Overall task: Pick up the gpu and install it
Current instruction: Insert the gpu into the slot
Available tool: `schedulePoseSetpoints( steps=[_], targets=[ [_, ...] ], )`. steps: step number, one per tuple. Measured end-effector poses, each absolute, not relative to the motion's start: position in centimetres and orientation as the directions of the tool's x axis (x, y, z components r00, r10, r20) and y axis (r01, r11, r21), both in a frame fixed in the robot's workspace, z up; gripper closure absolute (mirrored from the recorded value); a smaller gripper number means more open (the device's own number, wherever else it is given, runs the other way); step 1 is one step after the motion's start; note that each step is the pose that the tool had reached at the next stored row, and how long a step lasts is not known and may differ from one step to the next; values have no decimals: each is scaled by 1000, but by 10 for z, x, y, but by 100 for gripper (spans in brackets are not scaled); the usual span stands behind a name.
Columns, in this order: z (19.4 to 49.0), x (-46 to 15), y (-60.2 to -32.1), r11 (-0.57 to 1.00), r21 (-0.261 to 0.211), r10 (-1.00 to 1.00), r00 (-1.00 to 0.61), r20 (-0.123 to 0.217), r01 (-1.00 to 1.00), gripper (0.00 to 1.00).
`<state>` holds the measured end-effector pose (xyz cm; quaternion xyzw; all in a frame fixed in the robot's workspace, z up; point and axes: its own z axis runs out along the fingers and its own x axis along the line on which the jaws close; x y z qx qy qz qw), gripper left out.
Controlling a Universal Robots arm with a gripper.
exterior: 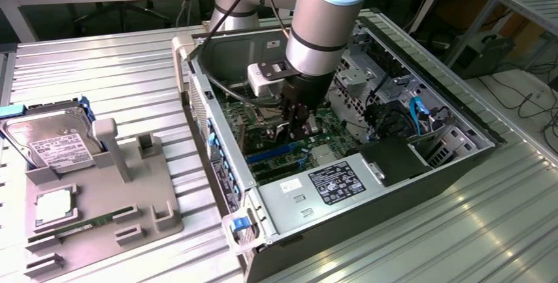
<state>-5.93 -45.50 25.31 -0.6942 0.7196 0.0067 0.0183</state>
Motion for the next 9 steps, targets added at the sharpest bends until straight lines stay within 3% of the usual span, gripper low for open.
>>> schedulePoseSetpoints(
  steps=[9],
  targets=[
    [252,-74,-463,37,-16,-999,-37,-35,-999,73]
  ],
)
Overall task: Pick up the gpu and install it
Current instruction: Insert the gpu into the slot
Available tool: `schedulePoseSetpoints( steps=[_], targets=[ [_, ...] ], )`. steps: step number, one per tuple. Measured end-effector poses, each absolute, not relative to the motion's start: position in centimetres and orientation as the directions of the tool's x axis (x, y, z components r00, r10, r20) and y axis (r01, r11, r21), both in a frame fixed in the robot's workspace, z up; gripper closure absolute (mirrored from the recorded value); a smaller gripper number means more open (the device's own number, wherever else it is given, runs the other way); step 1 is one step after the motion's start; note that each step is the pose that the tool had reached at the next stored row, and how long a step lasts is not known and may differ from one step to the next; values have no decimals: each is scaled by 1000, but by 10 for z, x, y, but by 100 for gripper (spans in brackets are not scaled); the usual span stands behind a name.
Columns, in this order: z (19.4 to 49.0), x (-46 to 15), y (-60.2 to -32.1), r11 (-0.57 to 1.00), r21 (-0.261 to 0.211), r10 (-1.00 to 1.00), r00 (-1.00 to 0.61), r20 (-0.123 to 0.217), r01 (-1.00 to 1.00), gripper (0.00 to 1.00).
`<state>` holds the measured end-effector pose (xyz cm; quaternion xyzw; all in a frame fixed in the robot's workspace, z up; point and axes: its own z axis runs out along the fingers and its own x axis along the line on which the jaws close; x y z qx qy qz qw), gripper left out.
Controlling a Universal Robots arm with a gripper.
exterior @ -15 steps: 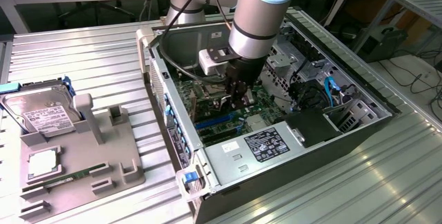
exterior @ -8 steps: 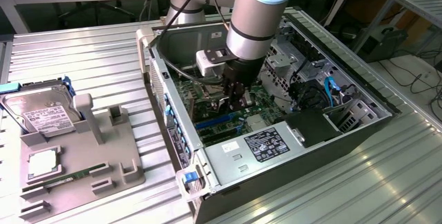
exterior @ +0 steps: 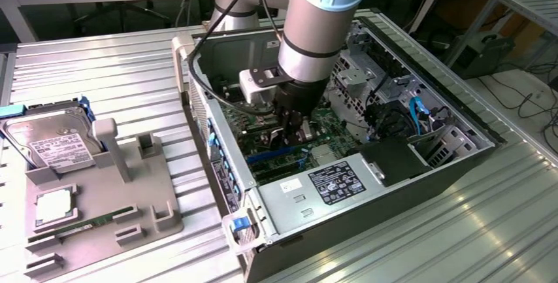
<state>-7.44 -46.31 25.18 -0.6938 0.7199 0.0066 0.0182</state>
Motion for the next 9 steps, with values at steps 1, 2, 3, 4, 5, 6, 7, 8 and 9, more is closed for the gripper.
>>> schedulePoseSetpoints(
  steps=[1,2,3,4,5,6,7,8,9],
  targets=[
    [252,-75,-464,37,-16,-999,-37,-35,-999,73],
    [251,-75,-464,38,-16,-999,-37,-35,-999,73],
    [251,-76,-464,38,-16,-999,-37,-35,-999,73],
    [251,-77,-464,38,-16,-999,-37,-36,-999,73],
    [251,-78,-464,38,-16,-999,-38,-35,-999,73],
    [251,-79,-464,39,-16,-999,-38,-35,-999,73],
    [251,-80,-464,39,-16,-999,-38,-35,-999,73],
    [251,-81,-464,39,-16,-999,-38,-35,-999,73],
    [251,-82,-464,39,-16,-999,-39,-35,-999,73]
  ],
)
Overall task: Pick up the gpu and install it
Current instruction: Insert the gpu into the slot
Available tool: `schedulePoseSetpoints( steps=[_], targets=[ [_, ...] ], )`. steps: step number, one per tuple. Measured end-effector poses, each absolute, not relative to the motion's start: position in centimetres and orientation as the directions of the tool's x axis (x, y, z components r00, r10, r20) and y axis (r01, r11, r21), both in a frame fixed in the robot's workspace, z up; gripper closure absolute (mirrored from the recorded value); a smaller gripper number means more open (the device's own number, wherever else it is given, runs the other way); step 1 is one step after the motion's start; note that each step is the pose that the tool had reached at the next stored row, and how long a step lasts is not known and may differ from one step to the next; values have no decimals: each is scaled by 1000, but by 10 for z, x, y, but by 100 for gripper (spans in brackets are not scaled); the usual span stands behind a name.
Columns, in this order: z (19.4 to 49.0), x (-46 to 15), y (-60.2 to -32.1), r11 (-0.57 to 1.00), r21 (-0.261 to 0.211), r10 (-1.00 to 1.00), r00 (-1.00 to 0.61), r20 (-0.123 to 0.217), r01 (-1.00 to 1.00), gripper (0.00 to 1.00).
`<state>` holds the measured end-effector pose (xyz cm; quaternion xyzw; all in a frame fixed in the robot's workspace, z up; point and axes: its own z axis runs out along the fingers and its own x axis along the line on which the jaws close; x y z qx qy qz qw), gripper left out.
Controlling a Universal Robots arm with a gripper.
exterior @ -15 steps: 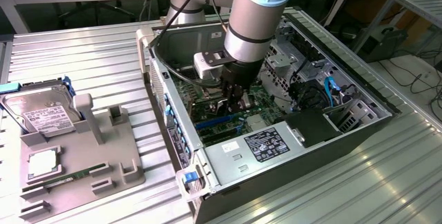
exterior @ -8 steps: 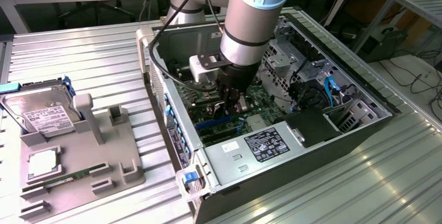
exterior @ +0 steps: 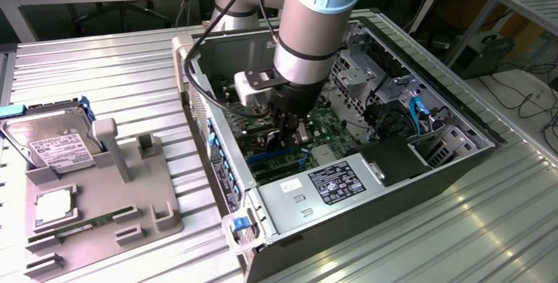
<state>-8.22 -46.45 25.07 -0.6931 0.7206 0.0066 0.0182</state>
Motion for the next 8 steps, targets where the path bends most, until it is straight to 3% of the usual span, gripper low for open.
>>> schedulePoseSetpoints(
  steps=[8],
  targets=[
    [248,-86,-465,40,-15,-999,-39,-35,-999,73]
  ],
)
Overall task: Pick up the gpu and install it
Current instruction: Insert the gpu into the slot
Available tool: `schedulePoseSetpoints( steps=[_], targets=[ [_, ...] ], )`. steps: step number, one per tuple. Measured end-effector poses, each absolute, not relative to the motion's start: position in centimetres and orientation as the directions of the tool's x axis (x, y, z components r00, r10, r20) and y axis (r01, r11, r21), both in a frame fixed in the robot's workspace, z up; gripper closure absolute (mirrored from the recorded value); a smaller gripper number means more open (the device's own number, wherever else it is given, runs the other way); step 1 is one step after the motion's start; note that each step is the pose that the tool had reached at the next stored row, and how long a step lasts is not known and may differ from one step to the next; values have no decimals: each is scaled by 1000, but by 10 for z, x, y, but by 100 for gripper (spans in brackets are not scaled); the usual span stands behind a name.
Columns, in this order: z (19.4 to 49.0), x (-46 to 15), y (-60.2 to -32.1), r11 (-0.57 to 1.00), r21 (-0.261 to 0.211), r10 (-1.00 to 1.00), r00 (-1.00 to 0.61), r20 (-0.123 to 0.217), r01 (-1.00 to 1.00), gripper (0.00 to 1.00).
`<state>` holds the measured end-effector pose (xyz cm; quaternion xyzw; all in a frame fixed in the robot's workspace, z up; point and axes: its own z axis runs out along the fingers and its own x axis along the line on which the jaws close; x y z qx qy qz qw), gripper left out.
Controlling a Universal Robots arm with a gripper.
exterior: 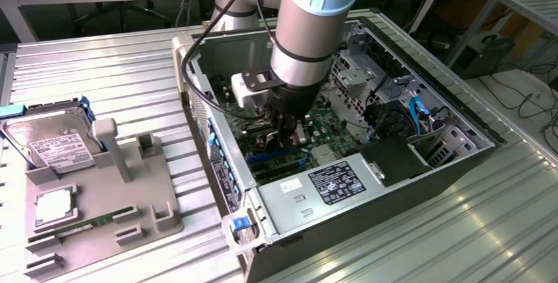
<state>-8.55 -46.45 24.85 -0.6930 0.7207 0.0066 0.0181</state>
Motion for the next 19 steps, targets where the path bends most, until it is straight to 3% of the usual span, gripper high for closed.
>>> schedulePoseSetpoints(
  steps=[19],
  targets=[
    [240,-85,-464,43,-8,-998,-42,-38,-999,73]
  ],
)
